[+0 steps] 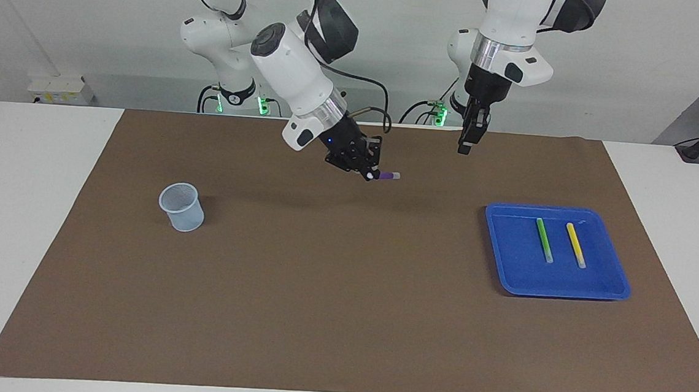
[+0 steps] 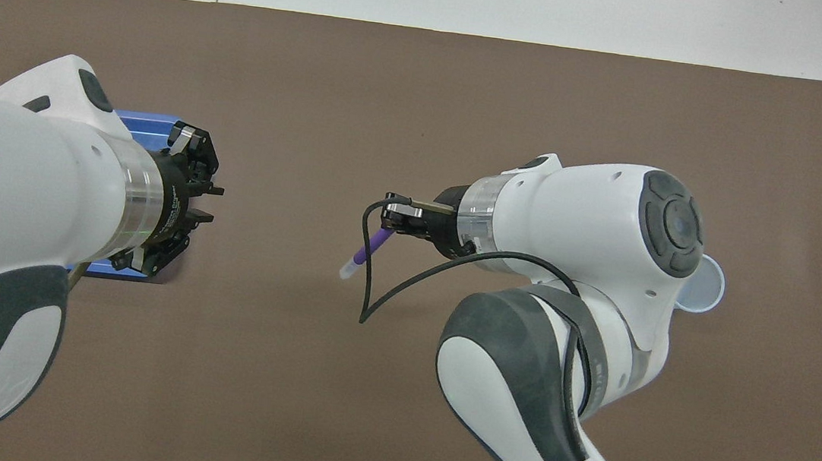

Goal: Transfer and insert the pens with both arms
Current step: 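Open the left gripper and pull the pen away with the right gripper, then insert the purple pen into the clear cup with the right gripper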

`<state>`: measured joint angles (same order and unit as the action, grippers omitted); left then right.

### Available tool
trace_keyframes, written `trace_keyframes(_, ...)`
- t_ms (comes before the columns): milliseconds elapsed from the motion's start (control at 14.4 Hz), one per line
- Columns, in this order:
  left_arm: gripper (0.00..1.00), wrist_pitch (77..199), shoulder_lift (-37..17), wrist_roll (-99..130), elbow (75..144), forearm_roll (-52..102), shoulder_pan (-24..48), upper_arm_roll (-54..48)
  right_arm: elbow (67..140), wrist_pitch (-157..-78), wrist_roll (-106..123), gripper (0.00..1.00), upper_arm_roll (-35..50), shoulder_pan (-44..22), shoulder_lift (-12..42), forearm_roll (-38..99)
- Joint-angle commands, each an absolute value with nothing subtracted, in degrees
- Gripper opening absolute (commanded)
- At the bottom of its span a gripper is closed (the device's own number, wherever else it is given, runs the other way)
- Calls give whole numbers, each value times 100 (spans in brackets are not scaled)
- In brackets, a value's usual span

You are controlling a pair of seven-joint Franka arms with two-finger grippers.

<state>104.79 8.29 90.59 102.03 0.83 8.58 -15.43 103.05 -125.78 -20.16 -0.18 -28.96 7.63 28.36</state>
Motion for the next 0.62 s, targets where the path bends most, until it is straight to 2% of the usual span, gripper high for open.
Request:
trace_keyframes(0,29,10363,1142,7722,10581,263,765,-1424,10336,-11833,-1163,0,44,-2463,607,1990)
trace_keyframes(347,30,9906,1266,5031,10705,782,54,-1292,10318,-10611,585,0,44,-1706,238,890)
trace_keyframes(555,32,9835,1362,3828,10880,975,-403,-1152,10318,-10267,1570,0,44,-1512,80,-181)
